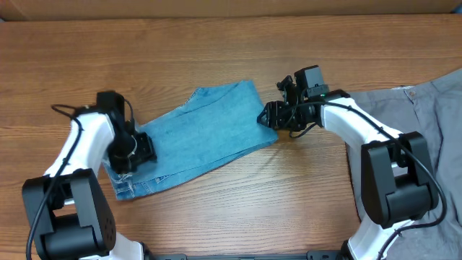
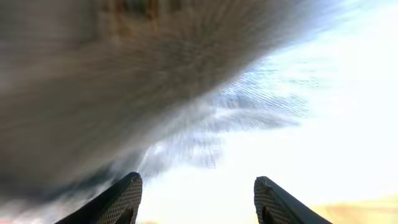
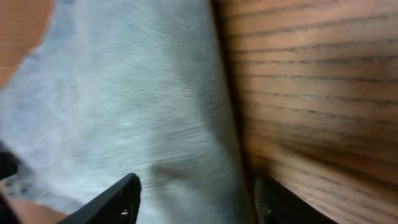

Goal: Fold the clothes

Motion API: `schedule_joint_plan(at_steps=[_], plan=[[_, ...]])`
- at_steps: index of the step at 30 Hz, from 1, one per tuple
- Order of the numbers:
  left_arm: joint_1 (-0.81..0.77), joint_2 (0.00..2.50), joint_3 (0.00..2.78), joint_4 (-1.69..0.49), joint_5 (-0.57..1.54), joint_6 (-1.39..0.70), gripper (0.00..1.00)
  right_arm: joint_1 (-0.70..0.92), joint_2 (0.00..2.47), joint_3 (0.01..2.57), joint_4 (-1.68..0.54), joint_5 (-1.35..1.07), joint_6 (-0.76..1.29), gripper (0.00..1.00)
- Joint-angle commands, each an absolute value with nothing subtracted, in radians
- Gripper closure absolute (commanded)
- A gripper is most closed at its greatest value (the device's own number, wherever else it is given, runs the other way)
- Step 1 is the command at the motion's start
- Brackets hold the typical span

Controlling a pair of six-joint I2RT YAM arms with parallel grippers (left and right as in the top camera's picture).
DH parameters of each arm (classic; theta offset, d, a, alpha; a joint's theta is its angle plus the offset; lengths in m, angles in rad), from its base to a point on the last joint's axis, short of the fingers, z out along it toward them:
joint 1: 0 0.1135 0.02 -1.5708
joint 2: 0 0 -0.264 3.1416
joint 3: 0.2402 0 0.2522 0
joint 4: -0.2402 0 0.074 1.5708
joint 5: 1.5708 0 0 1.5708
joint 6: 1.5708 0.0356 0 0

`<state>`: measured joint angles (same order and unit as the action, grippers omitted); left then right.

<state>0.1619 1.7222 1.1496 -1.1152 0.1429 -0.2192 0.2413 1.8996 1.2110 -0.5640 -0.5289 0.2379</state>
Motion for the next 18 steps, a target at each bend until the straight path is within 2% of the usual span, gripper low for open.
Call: schedule_joint_plan(at_steps=[1, 4, 10, 12, 18], plan=[[0.192, 1.715, 1.291, -1.170, 0.124, -0.179, 0.37, 0.238, 1.794, 1.300, -0.591, -0.600, 0.293, 0.45], [0.236, 1.705, 1.367, -1.210, 0.146, -0.179, 0.30, 0.270, 1.779, 1.314, -0.609, -0.653, 0.350, 0.52], [0.354, 1.705, 1.374, -1.233, 0.147, -0.179, 0.08, 0.395, 1.799, 1.287, -0.645, -0.573, 0.409, 0.62], [0.411, 1.707, 1.348, -1.230, 0.157, -0.180, 0.07, 0.434, 1.813, 1.264, -0.643, -0.492, 0.470, 0.66], [0.567, 1.707, 1.245, -1.136, 0.268, -0.120, 0.00, 0.510, 1.929, 1.223, -0.569, -0.378, 0.533, 0.66]])
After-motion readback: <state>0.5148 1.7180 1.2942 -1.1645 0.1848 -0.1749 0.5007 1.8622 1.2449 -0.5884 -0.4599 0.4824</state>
